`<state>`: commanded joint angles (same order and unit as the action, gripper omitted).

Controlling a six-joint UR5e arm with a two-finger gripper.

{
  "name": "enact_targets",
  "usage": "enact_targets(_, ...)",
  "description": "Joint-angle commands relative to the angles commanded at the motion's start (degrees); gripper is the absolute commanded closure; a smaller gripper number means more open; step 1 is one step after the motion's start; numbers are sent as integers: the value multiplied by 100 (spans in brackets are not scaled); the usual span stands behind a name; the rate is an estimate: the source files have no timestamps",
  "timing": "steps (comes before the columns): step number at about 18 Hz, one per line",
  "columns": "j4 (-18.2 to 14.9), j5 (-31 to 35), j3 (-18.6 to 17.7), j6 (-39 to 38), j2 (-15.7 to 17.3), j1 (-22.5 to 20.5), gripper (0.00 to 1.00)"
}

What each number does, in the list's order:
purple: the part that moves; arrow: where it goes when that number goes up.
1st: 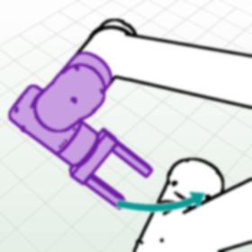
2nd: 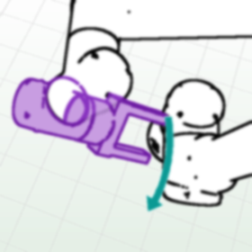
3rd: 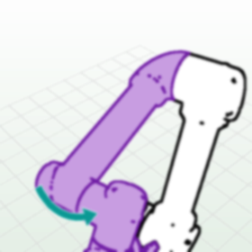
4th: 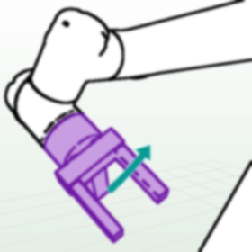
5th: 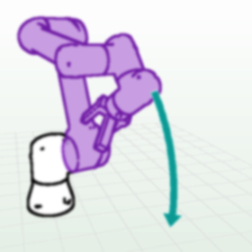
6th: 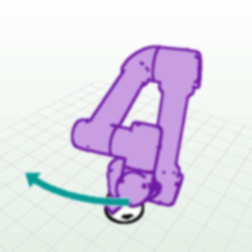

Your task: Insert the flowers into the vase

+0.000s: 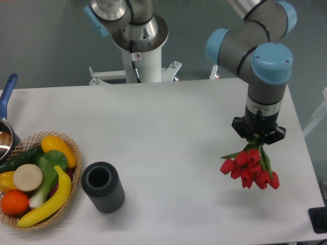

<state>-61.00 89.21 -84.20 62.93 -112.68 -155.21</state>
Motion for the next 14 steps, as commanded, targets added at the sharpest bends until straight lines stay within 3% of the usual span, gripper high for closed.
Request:
enact_targets(7,44,-640,132,-79,62,53,100)
enact_targets(12,421,-1992,149,-359,88,35,100)
enact_targets(14,676,-2895,167,-728,97,18,100)
